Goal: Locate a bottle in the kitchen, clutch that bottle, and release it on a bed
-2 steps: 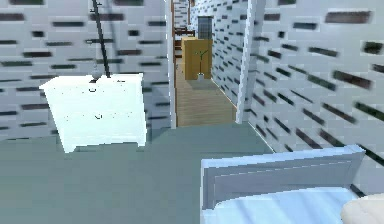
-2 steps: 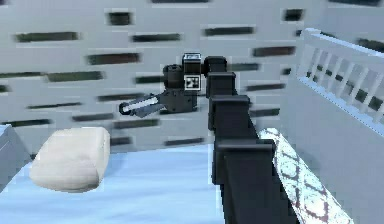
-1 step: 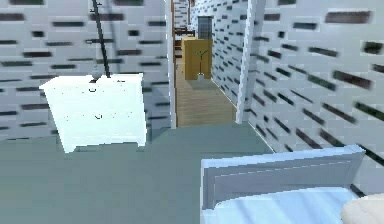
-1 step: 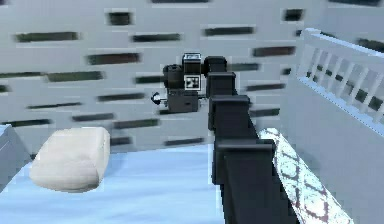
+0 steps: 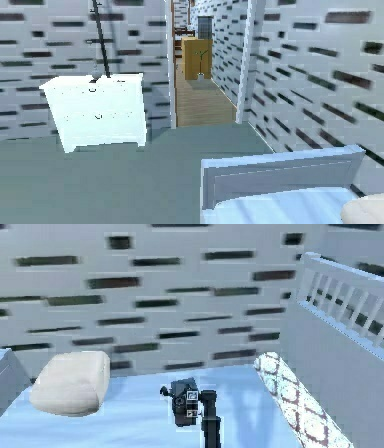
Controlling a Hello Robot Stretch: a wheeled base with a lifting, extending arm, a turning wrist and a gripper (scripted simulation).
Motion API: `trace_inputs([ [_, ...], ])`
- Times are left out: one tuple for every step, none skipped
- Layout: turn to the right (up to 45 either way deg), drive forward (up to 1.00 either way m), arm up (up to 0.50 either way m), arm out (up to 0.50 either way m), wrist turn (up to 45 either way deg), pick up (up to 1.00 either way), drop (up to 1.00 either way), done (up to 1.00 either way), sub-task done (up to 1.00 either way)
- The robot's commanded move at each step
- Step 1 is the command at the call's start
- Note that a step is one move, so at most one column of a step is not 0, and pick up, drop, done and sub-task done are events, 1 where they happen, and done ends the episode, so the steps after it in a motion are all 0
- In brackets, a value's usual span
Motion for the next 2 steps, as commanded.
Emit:
trace_inputs([
  [0.0,0.00,-0.32,0.00,0.0,0.00,0.00,0.00,0.00],
  [0.0,0.00,0.00,0.00,0.0,0.00,1.00,0.00,0.00],
])
